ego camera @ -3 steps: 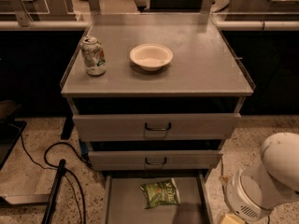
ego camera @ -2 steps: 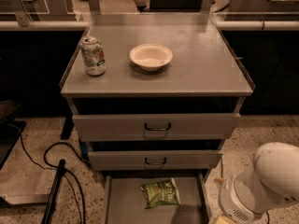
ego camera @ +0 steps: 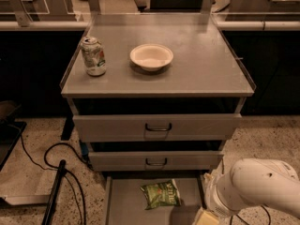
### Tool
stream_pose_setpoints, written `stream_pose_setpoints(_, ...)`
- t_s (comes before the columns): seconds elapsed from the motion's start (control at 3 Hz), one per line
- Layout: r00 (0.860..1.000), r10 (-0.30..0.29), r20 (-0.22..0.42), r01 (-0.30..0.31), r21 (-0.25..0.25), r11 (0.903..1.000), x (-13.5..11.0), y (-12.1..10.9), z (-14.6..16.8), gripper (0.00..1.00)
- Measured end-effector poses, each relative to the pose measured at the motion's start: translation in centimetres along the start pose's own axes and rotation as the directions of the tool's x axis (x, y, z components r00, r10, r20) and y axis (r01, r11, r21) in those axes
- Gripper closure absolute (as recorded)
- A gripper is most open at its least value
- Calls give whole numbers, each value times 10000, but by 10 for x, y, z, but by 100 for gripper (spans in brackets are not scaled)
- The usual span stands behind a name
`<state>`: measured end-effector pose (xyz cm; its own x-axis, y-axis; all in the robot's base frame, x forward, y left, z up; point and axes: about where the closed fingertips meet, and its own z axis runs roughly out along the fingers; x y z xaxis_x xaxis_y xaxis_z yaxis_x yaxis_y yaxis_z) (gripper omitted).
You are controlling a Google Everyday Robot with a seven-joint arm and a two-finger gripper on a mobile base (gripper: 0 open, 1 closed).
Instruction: Pick green jalapeno chip bag from bottom drawer and place on counter
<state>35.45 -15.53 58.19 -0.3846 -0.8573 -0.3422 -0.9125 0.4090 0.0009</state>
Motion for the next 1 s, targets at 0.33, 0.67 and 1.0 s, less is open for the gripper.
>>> stream_pose_setpoints(0.33,10000,0,-1,0,-2,10000,0,0,0,0)
stream_pose_setpoints(0.67,9998,-49,181,52,-167,9998,4,3,28,0)
stream_pose_setpoints(1.0,9984,-89,563,113,-423,9990,8,-3,71,0)
